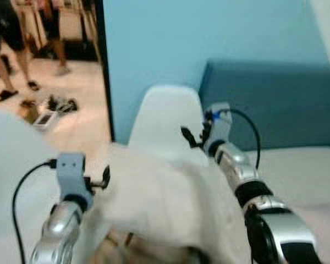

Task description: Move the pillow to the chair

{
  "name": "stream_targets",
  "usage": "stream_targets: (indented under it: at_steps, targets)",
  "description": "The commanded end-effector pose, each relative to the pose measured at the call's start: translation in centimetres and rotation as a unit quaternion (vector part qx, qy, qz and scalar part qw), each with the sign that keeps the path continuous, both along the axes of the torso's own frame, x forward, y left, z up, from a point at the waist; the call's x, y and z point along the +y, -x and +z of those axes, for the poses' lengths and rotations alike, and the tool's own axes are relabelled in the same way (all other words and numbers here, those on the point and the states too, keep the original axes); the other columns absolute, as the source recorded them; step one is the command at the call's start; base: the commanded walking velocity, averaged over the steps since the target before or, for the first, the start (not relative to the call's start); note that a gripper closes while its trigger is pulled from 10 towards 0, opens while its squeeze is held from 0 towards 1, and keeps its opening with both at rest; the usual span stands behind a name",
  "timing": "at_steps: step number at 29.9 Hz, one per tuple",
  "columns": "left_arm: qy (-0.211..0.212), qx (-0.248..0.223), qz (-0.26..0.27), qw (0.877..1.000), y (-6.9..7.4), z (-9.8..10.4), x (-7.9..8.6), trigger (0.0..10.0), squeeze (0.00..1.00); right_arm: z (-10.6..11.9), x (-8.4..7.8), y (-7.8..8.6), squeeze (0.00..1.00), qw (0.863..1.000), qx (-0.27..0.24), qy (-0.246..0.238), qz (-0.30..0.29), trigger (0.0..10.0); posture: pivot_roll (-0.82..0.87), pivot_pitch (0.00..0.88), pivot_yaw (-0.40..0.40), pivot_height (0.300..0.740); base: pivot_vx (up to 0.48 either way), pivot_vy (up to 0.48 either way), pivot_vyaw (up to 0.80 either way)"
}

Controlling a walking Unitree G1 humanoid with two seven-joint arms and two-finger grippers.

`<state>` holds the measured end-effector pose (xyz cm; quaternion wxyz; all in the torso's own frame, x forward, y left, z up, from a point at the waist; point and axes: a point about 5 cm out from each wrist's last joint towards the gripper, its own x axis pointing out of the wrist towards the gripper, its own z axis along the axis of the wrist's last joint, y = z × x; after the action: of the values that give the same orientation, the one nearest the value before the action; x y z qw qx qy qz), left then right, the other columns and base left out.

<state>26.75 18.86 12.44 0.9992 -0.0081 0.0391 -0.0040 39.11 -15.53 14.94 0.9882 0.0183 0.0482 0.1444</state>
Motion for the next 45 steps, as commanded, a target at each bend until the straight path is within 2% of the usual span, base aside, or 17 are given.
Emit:
stream_targets:
  at_steps: [1, 8, 10, 12, 13, 17, 20, 32, 39, 45]
  targets:
    - [-0.001, 0.006, -0.003, 1.0, 0.1, -0.3, -0.2, 10.0, 0.0, -0.4, -0.9, 0.2, 0.0, 1.0, 0.008, -0.004, -0.019, 10.0, -0.01, 0.0, -0.12, 0.74, -0.446, 0.0, 0.0]
    - [-0.001, -0.002, -0.005, 1.0, -0.1, 0.0, -0.3, 10.0, 0.0, -2.2, -1.1, 1.6, 0.0, 1.0, 0.01, 0.011, -0.025, 10.0, -0.01, 0.0, -0.124, 0.74, -0.449, 0.0, 0.0]
    - [-0.002, -0.006, -0.004, 1.0, 0.0, 0.1, -0.2, 10.0, 0.0, -3.2, -1.6, 3.0, 0.0, 0.999, 0.006, 0.016, -0.03, 10.0, -0.01, 0.0, -0.125, 0.74, -0.446, 0.0, 0.0]
    - [-0.002, -0.006, -0.004, 1.0, 0.0, 0.1, -0.2, 10.0, 0.0, -3.2, -1.6, 3.0, 0.0, 0.999, 0.006, 0.016, -0.03, 10.0, -0.01, 0.0, -0.125, 0.74, -0.446, 0.0, 0.0]
    - [-0.005, -0.009, -0.005, 1.0, 0.1, 0.2, -0.2, 10.0, 0.0, -3.7, -1.9, 4.3, 0.0, 0.999, 0.0, 0.018, -0.032, 10.0, -0.02, 0.0, -0.123, 0.74, -0.442, 0.0, 0.0]
    - [-0.009, -0.013, -0.009, 1.0, 0.2, 0.3, -0.4, 10.0, 0.0, -4.1, -1.9, 5.5, 0.0, 0.999, -0.004, 0.021, -0.029, 10.0, -0.02, 0.0, -0.124, 0.74, -0.397, 0.0, 0.0]
    - [-0.015, -0.029, -0.008, 0.999, 0.1, 0.7, -0.5, 10.0, 0.0, -4.2, -2.5, 6.7, 0.0, 0.998, -0.011, 0.022, -0.049, 10.0, -0.02, 0.0, -0.121, 0.74, 0.0, 0.0, -0.19]
    - [-0.026, -0.033, -0.007, 0.999, 0.4, 0.6, -0.4, 10.0, 0.0, -4.2, -3.0, 7.1, 0.0, 0.997, -0.003, 0.004, -0.078, 10.0, -0.02, 0.0, -0.117, 0.74, 0.0, 0.0, -0.78]
    - [-0.009, -0.045, -0.01, 0.999, 0.5, 0.6, -0.9, 10.0, 0.0, -2.6, -3.0, 6.2, 0.0, 0.995, -0.013, 0.003, -0.094, 10.0, -0.02, 0.0, -0.122, 0.74, 0.0, 0.0, -0.79]
    - [-0.008, -0.049, -0.005, 0.999, 0.5, 0.6, -0.7, 10.0, 0.0, -2.7, -2.8, 6.2, 0.0, 0.995, -0.007, 0.003, -0.095, 10.0, -0.02, 0.0, -0.123, 0.74, 0.041, 0.0, -0.78]
